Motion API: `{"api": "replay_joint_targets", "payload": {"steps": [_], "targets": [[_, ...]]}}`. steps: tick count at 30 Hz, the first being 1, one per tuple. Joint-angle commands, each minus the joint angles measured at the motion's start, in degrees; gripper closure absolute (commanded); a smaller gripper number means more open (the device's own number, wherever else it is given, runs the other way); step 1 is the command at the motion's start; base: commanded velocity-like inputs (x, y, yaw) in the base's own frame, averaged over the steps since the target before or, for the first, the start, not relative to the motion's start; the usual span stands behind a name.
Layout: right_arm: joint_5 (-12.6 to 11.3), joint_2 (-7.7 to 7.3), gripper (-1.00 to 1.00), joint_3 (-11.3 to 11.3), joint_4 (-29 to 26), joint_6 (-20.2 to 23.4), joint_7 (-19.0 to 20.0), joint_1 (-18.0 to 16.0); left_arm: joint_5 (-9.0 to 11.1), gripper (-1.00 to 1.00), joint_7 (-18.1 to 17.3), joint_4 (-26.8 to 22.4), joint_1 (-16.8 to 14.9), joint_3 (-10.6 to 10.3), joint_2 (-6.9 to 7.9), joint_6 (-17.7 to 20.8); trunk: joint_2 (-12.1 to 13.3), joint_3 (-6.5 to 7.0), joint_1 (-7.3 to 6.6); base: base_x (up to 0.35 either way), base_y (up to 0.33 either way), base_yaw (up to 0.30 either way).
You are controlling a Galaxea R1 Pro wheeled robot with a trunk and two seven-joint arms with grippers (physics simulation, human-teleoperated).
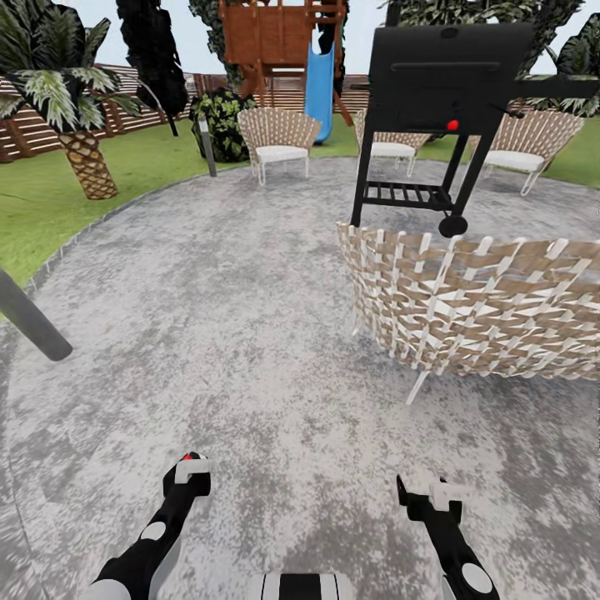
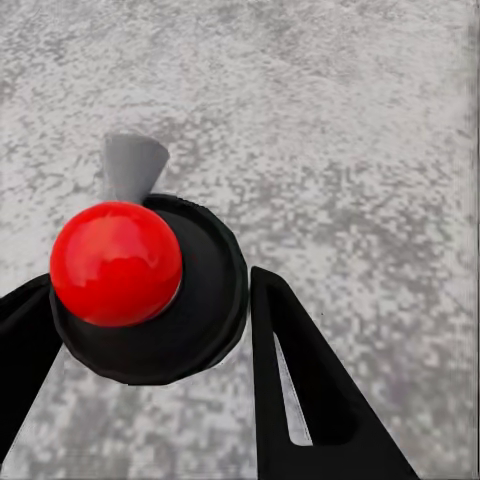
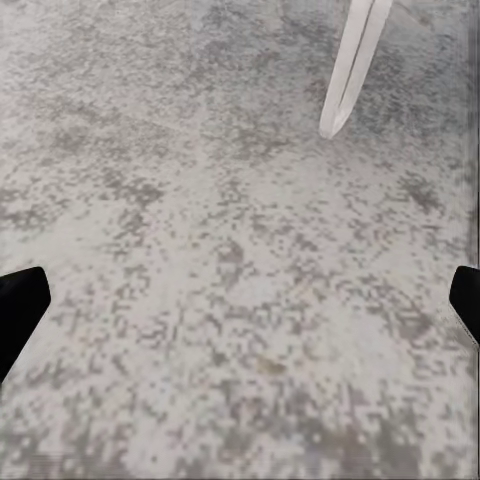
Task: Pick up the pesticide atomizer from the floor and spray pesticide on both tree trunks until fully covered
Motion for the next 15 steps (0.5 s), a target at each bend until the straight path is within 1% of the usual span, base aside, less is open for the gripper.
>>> {"api": "replay_joint_targets", "payload": {"steps": [1,8,15], "targets": [[0.0,-0.01,-1.00,0.0,0.0,0.0,0.0,0.0,0.0,1.00,0.0,0.0,0.0,0.0,0.00,0.0,0.0,0.32,-0.02,0.000,0.000,-0.071],[0.0,0.00,-1.00,0.0,0.0,0.0,0.0,0.0,0.0,1.00,0.0,0.0,0.0,0.0,-0.09,0.0,0.1,2.48,-0.20,0.000,0.000,-0.022],[0.0,0.02,-1.00,0.0,0.0,0.0,0.0,0.0,0.1,1.00,0.0,0.0,0.0,0.0,-0.09,0.0,2.9,4.35,-1.74,0.000,0.000,0.000]]}}
